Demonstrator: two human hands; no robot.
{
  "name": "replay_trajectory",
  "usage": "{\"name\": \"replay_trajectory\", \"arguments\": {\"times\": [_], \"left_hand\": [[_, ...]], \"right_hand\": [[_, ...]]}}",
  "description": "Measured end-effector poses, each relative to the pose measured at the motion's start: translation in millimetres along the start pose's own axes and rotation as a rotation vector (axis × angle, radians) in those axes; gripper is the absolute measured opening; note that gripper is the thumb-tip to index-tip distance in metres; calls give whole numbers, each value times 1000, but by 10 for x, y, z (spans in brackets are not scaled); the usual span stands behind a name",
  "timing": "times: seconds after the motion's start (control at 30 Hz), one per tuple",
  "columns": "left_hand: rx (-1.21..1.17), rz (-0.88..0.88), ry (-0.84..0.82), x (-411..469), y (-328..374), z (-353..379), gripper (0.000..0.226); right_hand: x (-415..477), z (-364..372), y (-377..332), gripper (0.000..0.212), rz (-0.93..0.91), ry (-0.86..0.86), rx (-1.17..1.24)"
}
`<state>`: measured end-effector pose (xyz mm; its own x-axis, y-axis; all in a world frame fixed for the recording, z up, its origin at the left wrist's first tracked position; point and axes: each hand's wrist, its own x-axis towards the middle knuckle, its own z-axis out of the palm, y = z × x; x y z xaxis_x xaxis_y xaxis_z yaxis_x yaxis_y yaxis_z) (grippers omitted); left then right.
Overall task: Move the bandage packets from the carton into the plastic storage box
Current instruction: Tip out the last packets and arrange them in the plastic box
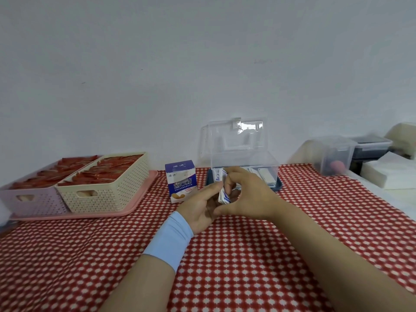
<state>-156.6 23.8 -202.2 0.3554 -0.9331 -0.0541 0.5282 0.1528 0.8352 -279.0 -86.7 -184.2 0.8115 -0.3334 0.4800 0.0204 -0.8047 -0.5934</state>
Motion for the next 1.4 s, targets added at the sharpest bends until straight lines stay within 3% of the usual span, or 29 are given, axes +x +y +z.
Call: {"name": "replay_trajectory", "arguments": {"times": [0.1, 0.17, 0.2, 0.27, 0.47, 0.67, 0.77, 0.9, 1.03, 1.1, 1.2, 1.27, 1.4], "left_hand": [[-3, -1, -33, -28, 34, -4, 35], [35, -20, -37, -52, 49, 4, 44], [60, -35, -38, -67, 52, 10, 48], [96, -60, -50, -101, 55, 24, 49], [128, -116, -105, -123, 125, 37, 49], [198, -79, -113, 93, 399, 227, 45], [263, -80, -138, 276, 631, 407, 26], [349, -89, -166, 572, 952, 632, 27], [404, -103, -156, 880, 1110, 739, 25], [450, -113, -151, 1057, 1130, 735, 27], [699, -69, -46, 1311, 1132, 680, 26], [1039, -21, 23, 1448, 1108, 631, 23], [1651, -50, -111, 1625, 963, 641, 28]], "right_hand": [[10, -13, 34, 24, 79, -38, 312], [45, -30, 36, 5, 151, 21, 498], [70, -47, 45, 7, 188, 53, 519], [98, -94, 62, 20, 234, 32, 496], [155, -319, 12, 15, 286, -85, 376], [506, -769, -124, 10, 220, -236, 207], [768, -1079, -162, 10, 196, -250, 115], [1093, -1384, -107, 11, 208, -179, 64], [1321, -1569, 14, 12, 247, -257, 21], [1418, -1625, 138, 12, 268, -219, -22], [1515, -1658, 415, 12, 295, -172, -177], [1551, -1644, 638, 11, 335, -224, -320], [1564, -1551, 900, 10, 405, -421, -485]]}}
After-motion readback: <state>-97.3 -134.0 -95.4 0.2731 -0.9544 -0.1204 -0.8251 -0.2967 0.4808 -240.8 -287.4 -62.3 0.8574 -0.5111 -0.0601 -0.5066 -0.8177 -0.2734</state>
